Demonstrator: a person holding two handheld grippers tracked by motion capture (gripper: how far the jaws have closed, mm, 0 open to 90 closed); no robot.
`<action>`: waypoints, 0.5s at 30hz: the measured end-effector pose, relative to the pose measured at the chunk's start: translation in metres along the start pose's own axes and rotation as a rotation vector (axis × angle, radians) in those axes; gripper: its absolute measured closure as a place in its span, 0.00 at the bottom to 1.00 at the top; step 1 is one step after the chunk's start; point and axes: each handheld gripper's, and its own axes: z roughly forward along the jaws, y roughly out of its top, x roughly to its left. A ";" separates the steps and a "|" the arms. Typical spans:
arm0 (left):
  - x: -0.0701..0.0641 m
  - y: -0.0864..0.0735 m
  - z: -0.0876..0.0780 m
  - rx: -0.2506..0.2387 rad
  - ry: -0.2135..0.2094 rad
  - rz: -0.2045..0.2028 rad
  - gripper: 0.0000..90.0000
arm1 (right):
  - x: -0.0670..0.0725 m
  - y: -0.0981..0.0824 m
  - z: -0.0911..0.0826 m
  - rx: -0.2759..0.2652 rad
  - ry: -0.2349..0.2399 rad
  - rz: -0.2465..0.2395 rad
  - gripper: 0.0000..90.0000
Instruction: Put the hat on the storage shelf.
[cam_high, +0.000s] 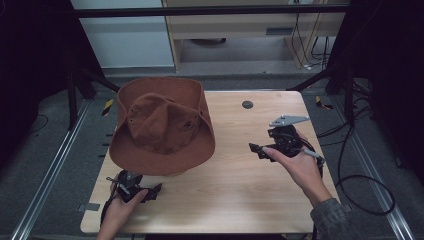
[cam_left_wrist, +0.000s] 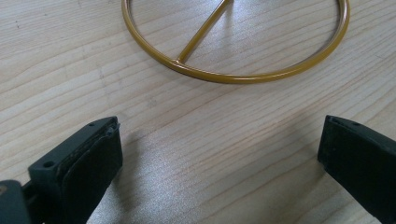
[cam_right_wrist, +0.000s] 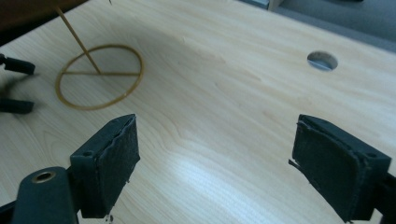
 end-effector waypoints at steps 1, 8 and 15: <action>0.000 0.000 0.000 0.000 0.000 0.000 0.00 | 0.000 0.000 0.000 0.000 0.000 0.000 0.16; 0.000 0.000 0.000 0.000 0.001 0.000 0.00 | -0.011 -0.031 0.023 0.048 0.006 0.037 0.14; 0.000 0.000 -0.001 -0.001 0.005 0.007 0.00 | -0.019 -0.067 0.054 0.152 -0.048 0.035 0.09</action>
